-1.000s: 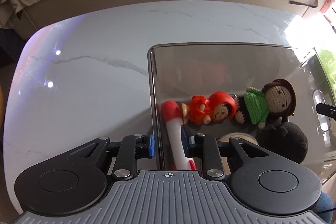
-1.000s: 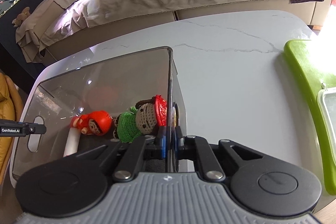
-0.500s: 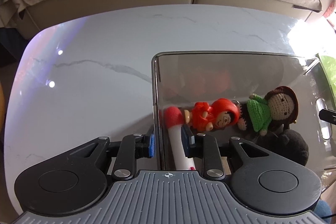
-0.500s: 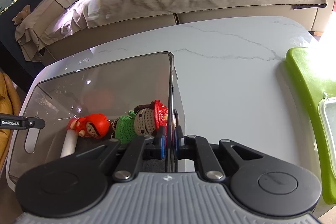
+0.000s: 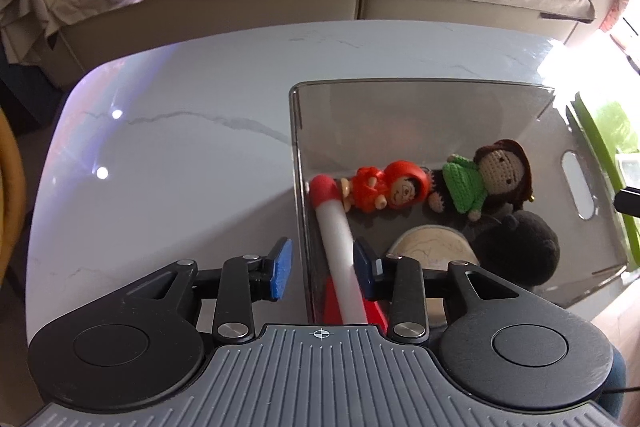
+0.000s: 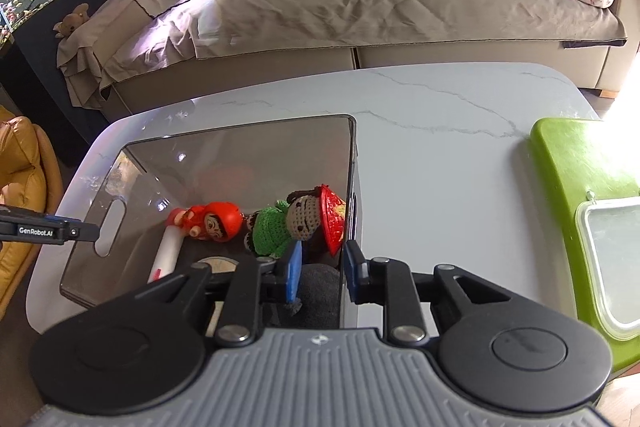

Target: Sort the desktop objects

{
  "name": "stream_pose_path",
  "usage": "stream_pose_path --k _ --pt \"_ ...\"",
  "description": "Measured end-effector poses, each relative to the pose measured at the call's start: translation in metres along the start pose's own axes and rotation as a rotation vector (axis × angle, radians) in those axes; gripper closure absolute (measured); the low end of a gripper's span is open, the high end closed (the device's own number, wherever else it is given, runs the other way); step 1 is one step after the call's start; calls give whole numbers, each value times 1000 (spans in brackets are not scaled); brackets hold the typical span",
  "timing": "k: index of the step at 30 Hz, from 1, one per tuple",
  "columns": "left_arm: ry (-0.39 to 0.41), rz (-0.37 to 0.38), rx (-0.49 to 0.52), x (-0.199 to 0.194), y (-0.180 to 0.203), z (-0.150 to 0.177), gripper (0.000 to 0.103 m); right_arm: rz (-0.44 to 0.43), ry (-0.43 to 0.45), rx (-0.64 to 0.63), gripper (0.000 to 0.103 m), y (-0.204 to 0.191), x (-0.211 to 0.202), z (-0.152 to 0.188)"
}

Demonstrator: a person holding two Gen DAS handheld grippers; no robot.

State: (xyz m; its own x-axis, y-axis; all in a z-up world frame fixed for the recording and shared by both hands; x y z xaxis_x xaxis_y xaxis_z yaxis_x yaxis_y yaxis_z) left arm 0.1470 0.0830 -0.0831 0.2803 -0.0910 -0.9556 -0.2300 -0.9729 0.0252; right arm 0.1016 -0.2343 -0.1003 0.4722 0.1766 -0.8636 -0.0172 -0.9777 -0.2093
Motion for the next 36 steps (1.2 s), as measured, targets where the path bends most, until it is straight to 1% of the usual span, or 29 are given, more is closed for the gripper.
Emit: stream_pose_path --k 4,5,9,10,12,14,15,18,20,22,24,25,27,28,29,31,32,36 --pt "40 82 9 -18 3 14 65 45 -17 12 77 2 5 2" --pt "51 115 4 -21 3 17 65 50 -25 18 77 2 7 3" --pt "56 357 -21 -27 1 21 65 61 -53 32 77 0 13 1" --pt "60 404 -19 -26 3 21 65 71 -57 28 77 -3 14 -1" --pt "74 475 -11 -25 8 21 64 99 -60 10 77 -9 16 -3" --pt "85 512 4 -23 16 22 59 126 -63 -8 76 -14 18 -3" --pt "86 518 13 -21 20 22 59 137 -63 -18 75 -16 18 0" --pt "84 496 38 -15 30 23 58 169 -67 -32 68 -20 20 2" --pt "77 486 38 -11 31 24 58 184 -72 -39 59 -21 21 4" --pt "73 476 29 -9 26 25 57 183 -80 -30 55 -20 24 6" --pt "69 469 18 -7 21 26 55 174 -91 -13 58 -18 29 8" --pt "68 469 13 -6 19 27 52 171 -100 -5 63 -17 32 8" --pt "67 469 6 -7 13 29 51 166 -117 5 69 -17 40 8" --pt "66 469 3 -7 10 31 50 170 -123 7 83 -18 43 7" --pt "66 468 0 -7 8 31 49 181 -125 6 89 -18 46 7" --pt "64 467 -8 -7 3 32 49 206 -119 13 95 -19 50 6" --pt "62 465 -12 -7 1 32 49 204 -118 28 95 -18 50 5" --pt "44 464 -39 -2 -4 30 49 154 -122 103 94 -11 51 1"
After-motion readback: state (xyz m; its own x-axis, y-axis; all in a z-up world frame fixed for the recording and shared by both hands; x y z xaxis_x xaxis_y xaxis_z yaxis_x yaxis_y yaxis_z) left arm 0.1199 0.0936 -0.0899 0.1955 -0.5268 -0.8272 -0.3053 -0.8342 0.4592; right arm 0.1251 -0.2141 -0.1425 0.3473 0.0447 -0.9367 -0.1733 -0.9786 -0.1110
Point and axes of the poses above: each gripper's, at about its wrist camera, not at the fingertips, and x roughly the way its jaws point, y to its right, z to its underside, the point moved 2 cm from there along x, roughly the way its jaws point, and after that the axes turned 10 degrees about -y, right-handed, at the moved point
